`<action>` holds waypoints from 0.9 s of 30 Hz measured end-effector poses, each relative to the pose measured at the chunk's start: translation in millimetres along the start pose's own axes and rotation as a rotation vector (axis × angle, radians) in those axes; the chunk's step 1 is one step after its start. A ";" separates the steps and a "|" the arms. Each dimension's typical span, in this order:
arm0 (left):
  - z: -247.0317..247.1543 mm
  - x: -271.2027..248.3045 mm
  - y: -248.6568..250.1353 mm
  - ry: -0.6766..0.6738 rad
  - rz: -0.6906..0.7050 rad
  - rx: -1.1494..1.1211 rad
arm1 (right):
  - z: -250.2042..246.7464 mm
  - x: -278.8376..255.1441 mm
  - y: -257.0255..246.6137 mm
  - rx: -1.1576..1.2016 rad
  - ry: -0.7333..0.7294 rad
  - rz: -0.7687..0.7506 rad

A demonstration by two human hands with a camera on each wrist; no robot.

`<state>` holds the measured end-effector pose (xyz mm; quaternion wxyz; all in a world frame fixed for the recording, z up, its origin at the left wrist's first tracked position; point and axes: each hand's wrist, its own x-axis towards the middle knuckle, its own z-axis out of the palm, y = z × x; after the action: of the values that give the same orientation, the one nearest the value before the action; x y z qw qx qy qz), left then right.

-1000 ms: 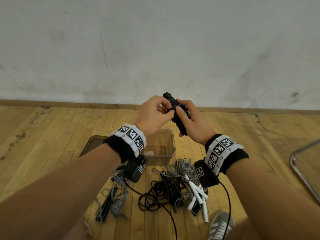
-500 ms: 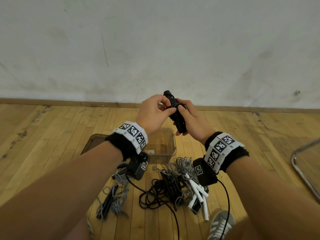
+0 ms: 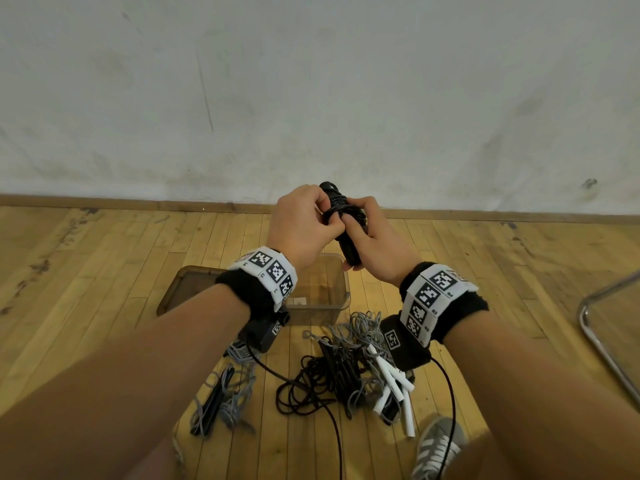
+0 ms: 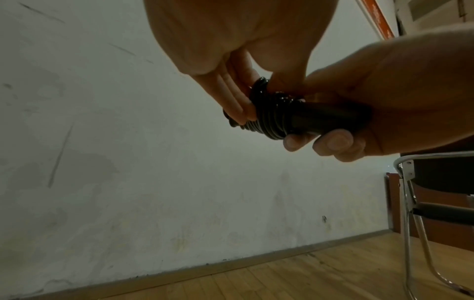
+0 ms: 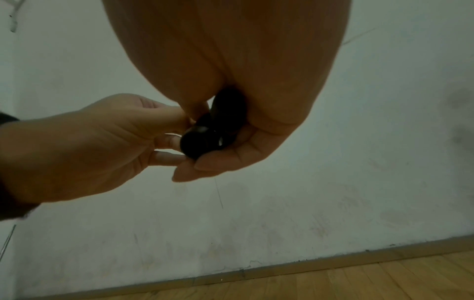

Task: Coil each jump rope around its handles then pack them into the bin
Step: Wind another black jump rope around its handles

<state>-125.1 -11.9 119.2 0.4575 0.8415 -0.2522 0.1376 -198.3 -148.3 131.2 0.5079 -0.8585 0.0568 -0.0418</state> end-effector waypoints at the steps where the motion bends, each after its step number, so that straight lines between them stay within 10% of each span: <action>1: 0.4 -0.1 0.1 0.010 0.005 -0.005 | -0.1 0.3 -0.2 -0.007 0.003 -0.002; 27: -18.5 12.2 -6.9 -0.328 -0.190 -0.432 | -12.9 -1.4 9.1 0.202 -0.014 -0.086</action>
<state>-111.1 3.1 130.1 0.5900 0.7556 -0.2664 -0.1007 -201.8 -163.6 129.3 0.5899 -0.8050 0.0120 -0.0628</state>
